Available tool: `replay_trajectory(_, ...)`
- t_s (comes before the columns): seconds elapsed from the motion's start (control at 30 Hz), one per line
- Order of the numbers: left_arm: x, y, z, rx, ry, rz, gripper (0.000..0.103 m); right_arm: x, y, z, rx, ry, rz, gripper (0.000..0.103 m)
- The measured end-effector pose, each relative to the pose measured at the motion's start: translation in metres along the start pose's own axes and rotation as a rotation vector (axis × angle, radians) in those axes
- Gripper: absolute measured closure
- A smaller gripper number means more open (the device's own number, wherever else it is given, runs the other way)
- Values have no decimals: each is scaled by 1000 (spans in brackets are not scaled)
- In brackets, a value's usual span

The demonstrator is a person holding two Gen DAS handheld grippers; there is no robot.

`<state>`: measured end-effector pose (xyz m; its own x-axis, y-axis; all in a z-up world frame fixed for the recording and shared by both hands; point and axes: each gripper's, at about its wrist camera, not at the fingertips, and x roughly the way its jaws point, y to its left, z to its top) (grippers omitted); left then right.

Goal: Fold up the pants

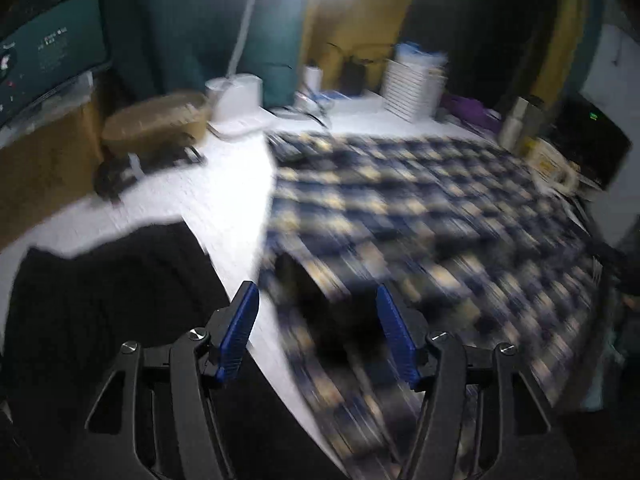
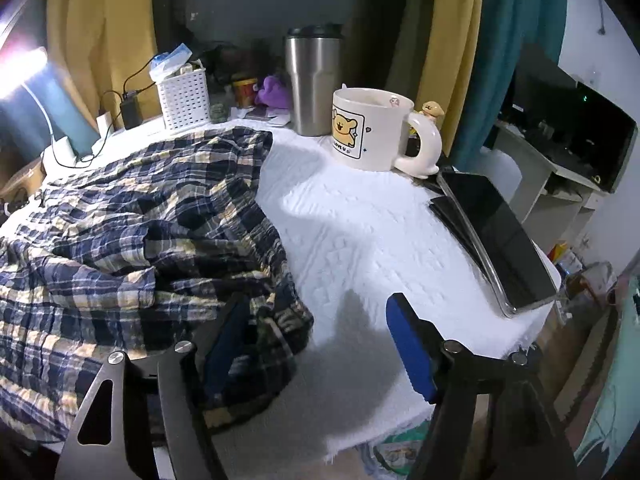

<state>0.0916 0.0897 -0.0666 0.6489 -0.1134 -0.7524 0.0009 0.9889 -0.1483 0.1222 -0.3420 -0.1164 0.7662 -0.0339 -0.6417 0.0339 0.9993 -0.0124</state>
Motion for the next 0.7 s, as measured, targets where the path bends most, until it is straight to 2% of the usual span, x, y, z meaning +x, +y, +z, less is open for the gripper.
replay_trajectory(0.2,-8,-30,-52,-15,114,-132,42,-13,14,-6,-29,-8,21,30)
replay_trajectory(0.4,-5,-39,-84,-64,154,-151,42,-29,29,-12,-73,-29,35,30)
replay_trajectory(0.47,-8,-43,-90,-44,124,-159,44,-33,29,-16,-73,-31,37,30)
replay_trajectory(0.5,-7,-45,-92,-31,122,-165,63,-35,29,-18,-73,-31,36,30)
replay_trajectory(0.53,-6,-47,-93,-24,120,-164,87,-36,30,-20,-74,-32,36,30)
replay_trajectory(0.6,-6,-48,-94,-30,117,-172,101,-39,30,-24,-77,-35,37,30)
replay_trajectory(0.7,-27,-53,-89,-7,27,-169,103,-44,31,-29,-83,-32,43,30)
